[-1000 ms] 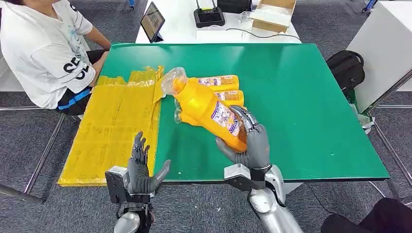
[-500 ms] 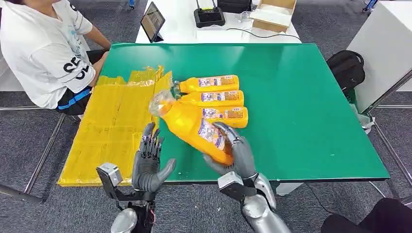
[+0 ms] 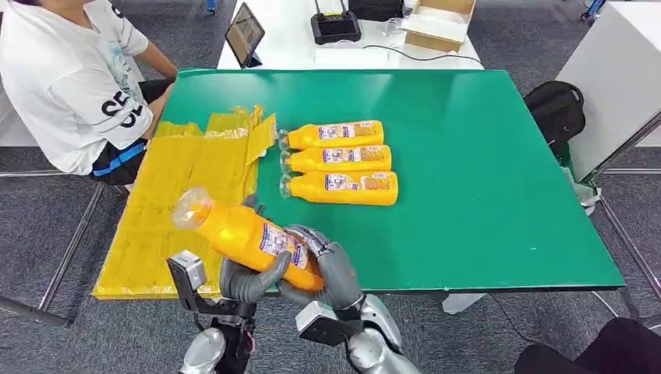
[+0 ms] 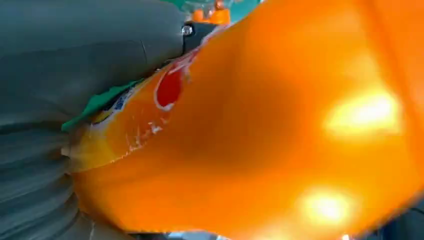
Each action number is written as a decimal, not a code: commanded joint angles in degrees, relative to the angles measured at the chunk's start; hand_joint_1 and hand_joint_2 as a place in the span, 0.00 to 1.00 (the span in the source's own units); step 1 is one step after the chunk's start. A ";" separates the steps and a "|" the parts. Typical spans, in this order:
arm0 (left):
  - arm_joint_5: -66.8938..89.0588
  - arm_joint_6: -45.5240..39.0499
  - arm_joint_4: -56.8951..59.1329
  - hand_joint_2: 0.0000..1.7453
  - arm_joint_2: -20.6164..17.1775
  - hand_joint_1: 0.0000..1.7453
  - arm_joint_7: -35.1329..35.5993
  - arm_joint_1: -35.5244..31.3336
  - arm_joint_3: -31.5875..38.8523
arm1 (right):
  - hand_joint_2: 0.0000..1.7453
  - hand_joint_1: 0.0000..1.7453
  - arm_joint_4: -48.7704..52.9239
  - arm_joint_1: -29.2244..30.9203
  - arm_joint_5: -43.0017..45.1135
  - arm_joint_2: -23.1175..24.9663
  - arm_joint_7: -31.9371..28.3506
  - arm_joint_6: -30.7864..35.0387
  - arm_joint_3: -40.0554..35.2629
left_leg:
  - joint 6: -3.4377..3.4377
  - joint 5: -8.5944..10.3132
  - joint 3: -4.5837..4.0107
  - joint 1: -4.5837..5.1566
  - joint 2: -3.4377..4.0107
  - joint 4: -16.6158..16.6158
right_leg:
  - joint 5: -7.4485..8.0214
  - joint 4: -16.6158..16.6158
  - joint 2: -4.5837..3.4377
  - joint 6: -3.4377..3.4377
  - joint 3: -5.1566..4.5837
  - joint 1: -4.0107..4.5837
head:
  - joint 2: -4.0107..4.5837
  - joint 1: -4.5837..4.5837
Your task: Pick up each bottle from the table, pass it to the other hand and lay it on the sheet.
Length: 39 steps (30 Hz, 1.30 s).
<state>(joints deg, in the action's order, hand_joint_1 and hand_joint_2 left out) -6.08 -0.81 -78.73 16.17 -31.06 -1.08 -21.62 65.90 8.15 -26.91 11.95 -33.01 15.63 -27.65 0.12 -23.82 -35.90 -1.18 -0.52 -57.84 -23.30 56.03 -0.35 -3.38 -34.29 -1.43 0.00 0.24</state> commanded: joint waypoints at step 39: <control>-1.14 0.74 3.37 1.00 -0.59 1.00 -1.03 -1.55 -0.17 | 1.00 0.00 -12.34 2.66 -0.88 0.86 4.32 -0.45 -7.18 | -0.07 -0.12 0.34 -0.05 -0.03 0.05 | -0.13 -0.08 0.13 0.19 0.35 0.10 | 0.00 0.00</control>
<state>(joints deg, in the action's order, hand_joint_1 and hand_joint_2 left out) -7.37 -0.79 -76.61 16.15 -32.09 0.05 -19.78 58.64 11.31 -26.88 12.63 -30.18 15.41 -32.24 0.12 -23.81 -35.90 -1.19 -0.48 -57.84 -23.30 56.03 -0.37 -3.38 -34.33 -1.42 0.00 0.24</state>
